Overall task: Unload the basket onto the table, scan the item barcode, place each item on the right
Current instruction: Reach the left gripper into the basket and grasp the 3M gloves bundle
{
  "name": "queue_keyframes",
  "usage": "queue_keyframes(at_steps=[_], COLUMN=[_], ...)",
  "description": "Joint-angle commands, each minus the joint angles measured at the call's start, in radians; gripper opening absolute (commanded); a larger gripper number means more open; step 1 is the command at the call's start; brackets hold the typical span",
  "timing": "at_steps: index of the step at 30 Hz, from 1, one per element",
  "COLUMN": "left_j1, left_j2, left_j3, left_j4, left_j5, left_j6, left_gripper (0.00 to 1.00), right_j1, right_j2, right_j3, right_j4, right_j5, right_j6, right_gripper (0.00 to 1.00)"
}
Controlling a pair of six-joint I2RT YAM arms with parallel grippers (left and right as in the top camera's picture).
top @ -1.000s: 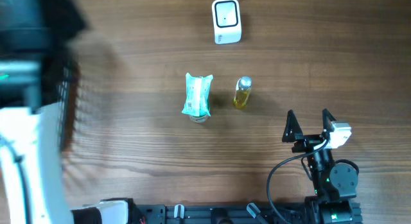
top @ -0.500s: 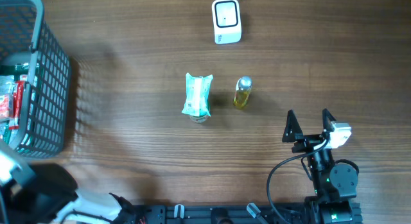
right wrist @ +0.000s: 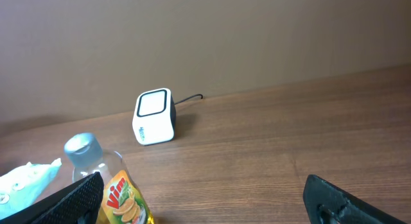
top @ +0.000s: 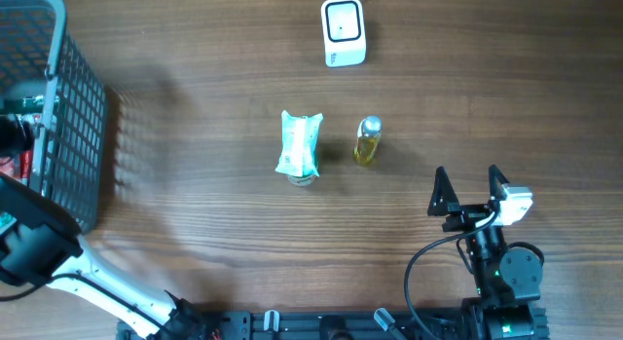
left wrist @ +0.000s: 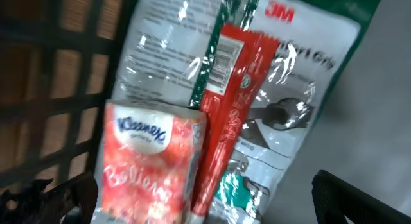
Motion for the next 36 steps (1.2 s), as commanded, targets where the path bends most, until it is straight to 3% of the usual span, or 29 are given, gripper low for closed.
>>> queue_keyframes(at_steps=[1,20,26,33,36], left_j1=[0.040,0.127,0.122,0.082,0.060], left_j2=[0.021,0.139,0.135,0.059,0.040], left_j3=[-0.006,-0.016,-0.016,-0.016,-0.016], left_j4=[0.019,0.048,0.006,0.011,0.029], left_j5=[0.096,0.275,0.293,0.287,0.214], left_j6=[0.087,0.108,-0.052,-0.054,-0.054], left_gripper=[1.00,1.00,1.00,1.00,1.00], right_j1=[-0.004,-0.004,-0.004,-0.004,-0.004], right_j2=[-0.004,-0.004,-0.004,-0.004,-0.004], right_j3=[0.000,0.000,0.000,0.000,0.000], right_j4=[0.005,0.005,0.005,0.005,0.005], right_j5=[0.006,0.006,0.006,0.006,0.006], right_j6=[-0.010,-0.010,-0.010,-0.010,-0.010], right_gripper=[1.00,1.00,1.00,1.00,1.00])
